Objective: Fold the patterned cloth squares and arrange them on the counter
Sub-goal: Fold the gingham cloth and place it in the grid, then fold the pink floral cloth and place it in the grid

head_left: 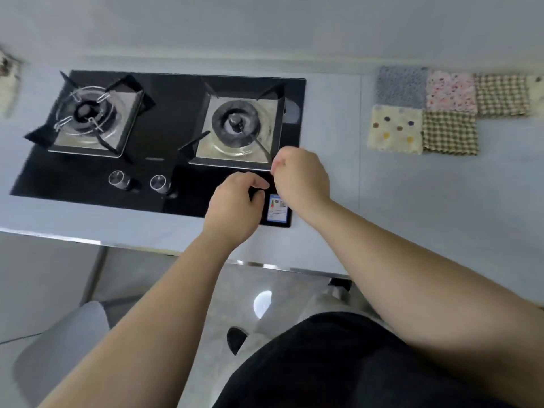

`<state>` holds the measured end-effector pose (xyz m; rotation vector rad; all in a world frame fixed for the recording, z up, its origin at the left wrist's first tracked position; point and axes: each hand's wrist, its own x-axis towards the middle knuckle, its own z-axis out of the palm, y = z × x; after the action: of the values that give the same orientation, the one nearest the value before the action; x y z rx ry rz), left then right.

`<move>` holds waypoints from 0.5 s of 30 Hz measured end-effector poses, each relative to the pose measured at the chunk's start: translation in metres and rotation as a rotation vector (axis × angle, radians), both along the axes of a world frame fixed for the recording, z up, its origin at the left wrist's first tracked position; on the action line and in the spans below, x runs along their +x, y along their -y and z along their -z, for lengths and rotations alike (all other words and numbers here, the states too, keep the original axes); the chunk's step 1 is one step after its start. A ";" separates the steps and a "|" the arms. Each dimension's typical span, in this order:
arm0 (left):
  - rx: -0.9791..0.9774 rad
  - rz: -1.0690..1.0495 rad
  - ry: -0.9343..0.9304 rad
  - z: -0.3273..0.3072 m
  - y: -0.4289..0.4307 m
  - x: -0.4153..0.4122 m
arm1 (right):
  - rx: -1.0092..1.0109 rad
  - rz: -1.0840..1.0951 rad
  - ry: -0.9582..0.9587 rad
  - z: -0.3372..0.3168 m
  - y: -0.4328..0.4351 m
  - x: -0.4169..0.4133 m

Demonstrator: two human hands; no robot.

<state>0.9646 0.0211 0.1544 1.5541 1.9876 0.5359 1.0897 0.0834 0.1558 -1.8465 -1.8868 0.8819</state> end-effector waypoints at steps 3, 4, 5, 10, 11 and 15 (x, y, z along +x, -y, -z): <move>0.056 -0.003 0.038 -0.001 0.049 -0.056 | 0.066 -0.013 0.040 -0.006 0.045 -0.056; 0.056 -0.004 0.049 -0.002 0.067 -0.074 | 0.076 -0.017 0.064 -0.008 0.061 -0.075; 0.053 -0.019 0.055 -0.004 0.086 -0.094 | 0.074 -0.029 0.083 -0.010 0.077 -0.094; 0.091 -0.217 0.050 -0.022 0.169 -0.201 | 0.023 -0.119 0.098 -0.024 0.139 -0.196; 0.096 -0.245 0.038 -0.027 0.180 -0.219 | 0.024 -0.151 0.094 -0.027 0.147 -0.216; 0.130 -0.355 0.025 -0.035 0.207 -0.279 | 0.046 -0.305 0.086 -0.037 0.173 -0.288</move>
<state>0.6852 -0.1858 0.1891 1.2607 2.2614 0.8350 0.8015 -0.0894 0.1923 -1.6187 -2.2634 0.8544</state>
